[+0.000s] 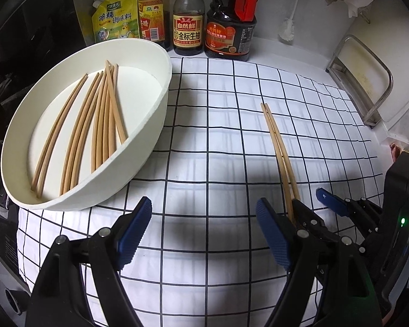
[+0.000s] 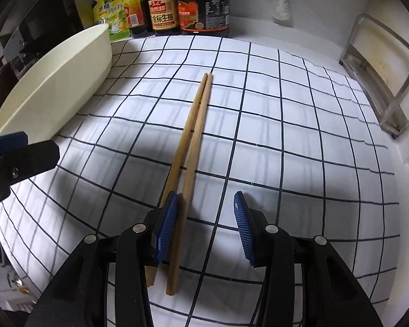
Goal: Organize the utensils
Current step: 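Move both open tools back toward the last two chopsticks, then close the right tool on a chopstick while the left tool grasps the other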
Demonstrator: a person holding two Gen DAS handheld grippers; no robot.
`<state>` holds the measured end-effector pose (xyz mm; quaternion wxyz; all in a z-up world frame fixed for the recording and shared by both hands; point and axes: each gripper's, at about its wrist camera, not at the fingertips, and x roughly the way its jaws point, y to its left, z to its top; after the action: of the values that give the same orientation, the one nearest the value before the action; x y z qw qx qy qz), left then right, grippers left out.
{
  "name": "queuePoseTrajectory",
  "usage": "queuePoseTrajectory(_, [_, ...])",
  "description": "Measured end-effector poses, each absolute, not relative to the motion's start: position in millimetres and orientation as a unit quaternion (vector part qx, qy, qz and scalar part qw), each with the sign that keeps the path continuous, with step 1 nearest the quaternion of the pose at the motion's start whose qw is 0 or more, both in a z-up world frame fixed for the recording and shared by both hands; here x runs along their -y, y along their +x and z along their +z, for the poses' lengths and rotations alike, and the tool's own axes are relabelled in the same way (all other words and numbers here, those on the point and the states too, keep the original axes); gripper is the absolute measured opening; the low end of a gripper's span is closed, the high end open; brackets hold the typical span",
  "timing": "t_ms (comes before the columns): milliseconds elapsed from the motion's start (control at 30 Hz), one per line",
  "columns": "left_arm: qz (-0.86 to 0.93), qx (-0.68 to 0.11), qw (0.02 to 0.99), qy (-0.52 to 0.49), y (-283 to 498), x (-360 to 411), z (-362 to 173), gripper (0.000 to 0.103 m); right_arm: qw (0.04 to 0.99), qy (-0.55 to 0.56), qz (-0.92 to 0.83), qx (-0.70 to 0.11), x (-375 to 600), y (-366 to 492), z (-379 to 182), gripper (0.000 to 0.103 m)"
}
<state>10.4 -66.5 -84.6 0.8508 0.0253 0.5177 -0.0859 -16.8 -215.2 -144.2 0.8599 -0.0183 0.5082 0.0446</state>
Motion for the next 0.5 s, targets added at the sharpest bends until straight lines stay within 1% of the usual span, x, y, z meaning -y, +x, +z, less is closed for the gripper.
queuePoseTrajectory(33, [-0.086, -0.518, 0.851, 0.026, 10.2, 67.6, -85.0, 0.077, 0.861, -0.019, 0.048, -0.506, 215.0, -17.2, -144.0, 0.037])
queuePoseTrajectory(67, [-0.087, -0.518, 0.85, 0.026, 9.9, 68.5, -85.6, 0.077, 0.862, -0.02, 0.049, -0.504, 215.0, -17.5, -143.6, 0.028])
queuePoseTrajectory(100, [-0.088, -0.519, 0.85, 0.026, 9.7, 69.9, -86.6, 0.077, 0.863, -0.023, 0.05, -0.503, 215.2, -17.5, -143.5, 0.017])
queuePoseTrajectory(167, [-0.09, -0.521, 0.848, 0.025, 9.7, 72.1, -88.0, 0.077, 0.863, -0.022, 0.052, -0.503, 217.4, -16.4, -143.3, 0.007])
queuePoseTrajectory(500, [-0.121, -0.525, 0.842, 0.022, 13.7, 107.6, -106.1, 0.078, 0.863, 0.007, 0.035, -0.504, 255.2, -20.3, -142.6, 0.007])
